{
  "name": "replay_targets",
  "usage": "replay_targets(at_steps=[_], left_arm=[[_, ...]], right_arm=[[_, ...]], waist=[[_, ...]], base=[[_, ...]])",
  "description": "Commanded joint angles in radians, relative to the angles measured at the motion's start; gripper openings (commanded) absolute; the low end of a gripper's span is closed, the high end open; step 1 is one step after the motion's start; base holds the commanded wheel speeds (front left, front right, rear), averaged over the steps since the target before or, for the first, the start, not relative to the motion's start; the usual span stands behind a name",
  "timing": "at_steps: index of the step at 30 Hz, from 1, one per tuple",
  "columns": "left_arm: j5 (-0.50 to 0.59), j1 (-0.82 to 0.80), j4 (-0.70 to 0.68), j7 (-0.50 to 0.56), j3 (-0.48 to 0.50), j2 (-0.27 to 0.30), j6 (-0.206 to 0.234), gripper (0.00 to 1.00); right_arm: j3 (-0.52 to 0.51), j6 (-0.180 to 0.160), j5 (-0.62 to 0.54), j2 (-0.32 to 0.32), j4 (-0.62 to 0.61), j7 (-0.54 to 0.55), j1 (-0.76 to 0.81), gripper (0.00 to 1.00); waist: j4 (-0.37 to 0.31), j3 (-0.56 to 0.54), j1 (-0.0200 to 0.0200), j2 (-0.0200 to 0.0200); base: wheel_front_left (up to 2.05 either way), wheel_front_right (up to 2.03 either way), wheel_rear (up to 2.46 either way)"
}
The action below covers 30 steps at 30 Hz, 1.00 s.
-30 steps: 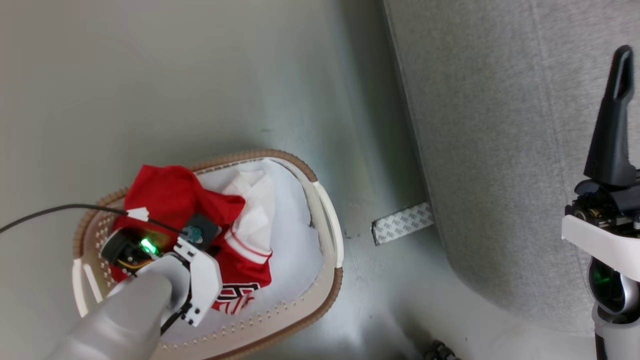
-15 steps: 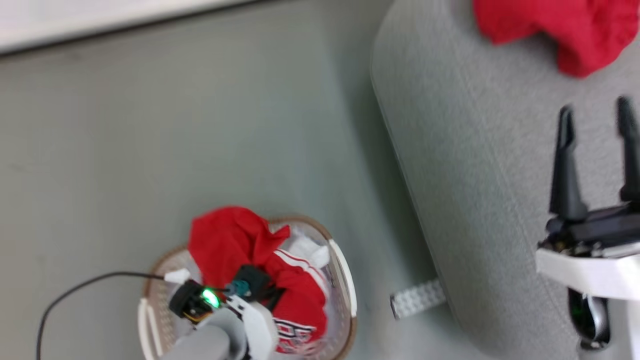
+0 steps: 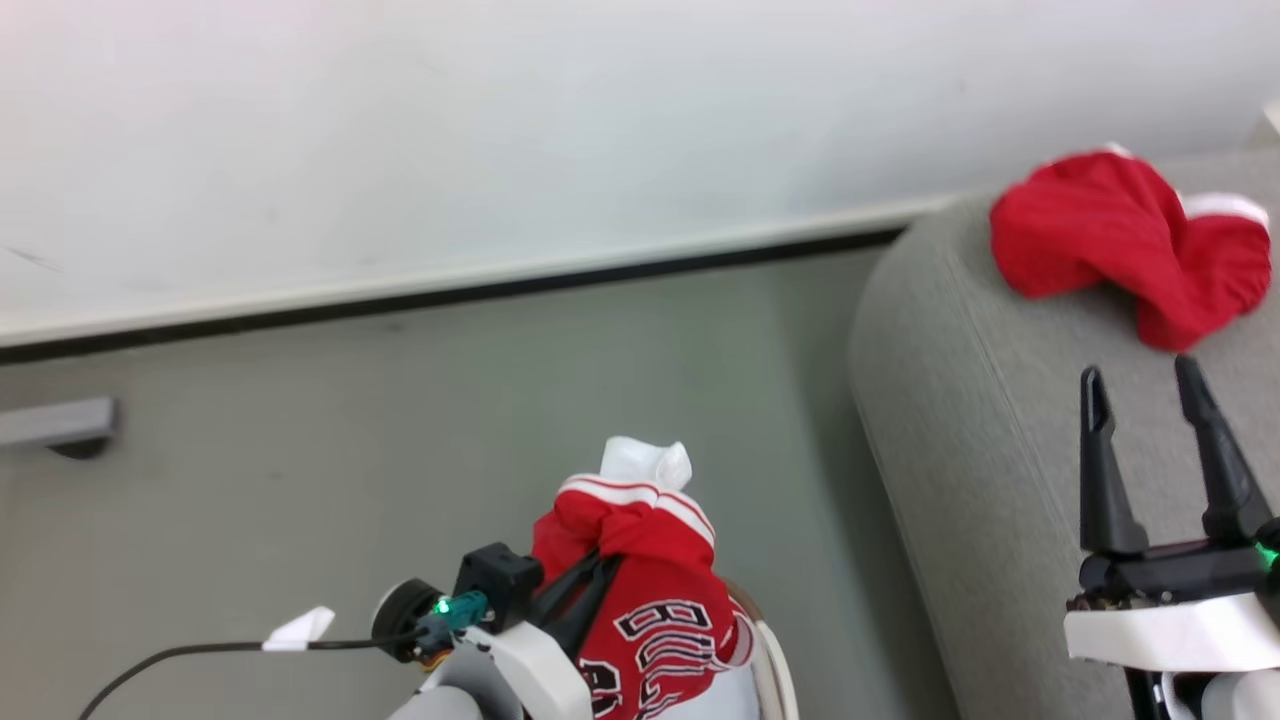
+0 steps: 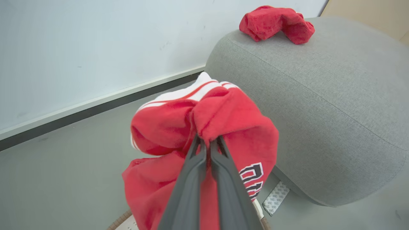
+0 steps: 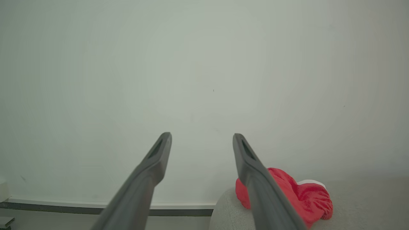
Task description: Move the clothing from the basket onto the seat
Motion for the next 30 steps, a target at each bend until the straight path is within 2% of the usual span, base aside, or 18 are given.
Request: replay_targets(at_steps=[1, 6, 10, 20, 30], left_arm=[[0.021, 0.022, -0.035, -0.001, 0.023, 0.012, 0.004, 0.0], [0.08, 0.025, -0.12, -0.001, 0.053, 0.038, 0.027, 0.0], [0.087, 0.0, -0.176, -0.001, 0.076, 0.053, 0.039, 0.0], [0.032, -0.08, -0.344, 0.043, 0.161, 0.084, 0.073, 0.0], [0.002, -0.104, -0.426, 0.088, 0.172, 0.09, 0.084, 0.0]], right_arm=[[0.001, -0.003, 0.013, -0.008, 0.013, 0.003, 0.024, 1.0], [0.018, -0.003, 0.062, -0.003, 0.044, -0.001, 0.048, 1.0], [0.041, -0.003, 0.085, -0.01, 0.064, -0.003, 0.052, 1.0], [0.113, -0.003, 0.103, -0.003, 0.116, -0.008, 0.07, 1.0], [0.185, -0.003, 0.112, 0.008, 0.163, -0.019, 0.064, 1.0]], waist=[[0.065, -0.076, 0.0004, -0.0001], [0.082, -0.127, 0.0004, -0.0001], [0.088, -0.158, 0.0004, -0.0001], [0.1, -0.178, 0.0004, -0.0001], [0.11, -0.183, 0.0004, -0.0001]], base=[[0.0, 0.0, 0.0], [0.0, 0.0, 0.0], [0.0, 0.0, 0.0], [0.0, 0.0, 0.0], [0.0, 0.0, 0.0]])
